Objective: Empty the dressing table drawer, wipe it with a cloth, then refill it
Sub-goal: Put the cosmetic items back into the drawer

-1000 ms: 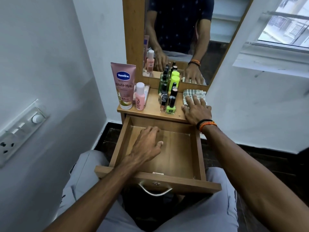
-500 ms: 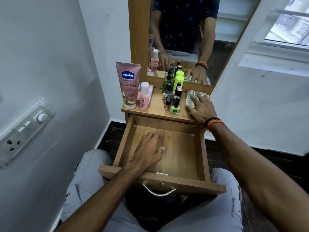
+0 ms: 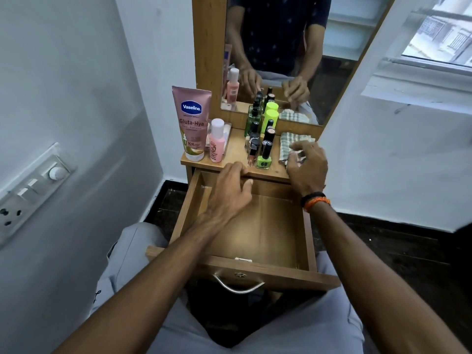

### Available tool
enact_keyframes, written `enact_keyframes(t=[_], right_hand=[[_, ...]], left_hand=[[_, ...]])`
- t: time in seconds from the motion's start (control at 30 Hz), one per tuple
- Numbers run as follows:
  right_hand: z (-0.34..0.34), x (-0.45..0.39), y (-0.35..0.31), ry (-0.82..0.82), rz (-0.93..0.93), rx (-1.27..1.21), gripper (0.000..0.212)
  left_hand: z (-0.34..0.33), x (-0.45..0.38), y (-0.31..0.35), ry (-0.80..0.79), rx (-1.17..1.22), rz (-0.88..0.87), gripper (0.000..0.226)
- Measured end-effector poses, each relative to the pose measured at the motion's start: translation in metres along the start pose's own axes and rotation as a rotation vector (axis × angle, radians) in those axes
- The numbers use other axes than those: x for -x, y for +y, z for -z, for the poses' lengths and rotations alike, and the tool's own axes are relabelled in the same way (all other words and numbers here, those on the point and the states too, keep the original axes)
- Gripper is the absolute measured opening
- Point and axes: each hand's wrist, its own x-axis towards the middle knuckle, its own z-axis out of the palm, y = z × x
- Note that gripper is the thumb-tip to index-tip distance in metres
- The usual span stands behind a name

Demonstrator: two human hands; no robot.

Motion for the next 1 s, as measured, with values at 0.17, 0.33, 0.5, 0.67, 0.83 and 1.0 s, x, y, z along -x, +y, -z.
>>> enact_keyframes(t=[0.17,0.33,0.5,0.67,0.83,1.0], right_hand=[[-0.015,0.025,-0.017,-0.077,-0.086,-0.208,0.019],[-0.031,0.032,-0.026,-0.078,-0.143,-0.15,0.036],[-0.042,0.029,-0.029,-0.06,-0.181,-0.049,0.042],[-0.043,0.025,-0.033,-0.068,-0.214,0.017,0.041],[-0.043,0.024,-0.037,-0.078,-0.201,0.051,0.033],[-0.039,0.024,-0.033,-0.101,-0.177,0.023,0.029]], left_hand=[[-0.009,-0.026,0.01,0.136,0.055,0.04,0.024],[-0.018,-0.041,0.01,0.2,0.063,0.094,0.024],[-0.022,-0.049,0.004,0.189,0.066,0.121,0.03],[-0.027,-0.051,0.001,0.189,0.058,0.099,0.031],[-0.031,-0.052,0.0,0.193,0.076,0.091,0.03],[-0.031,-0.052,-0.001,0.205,0.058,0.095,0.03]])
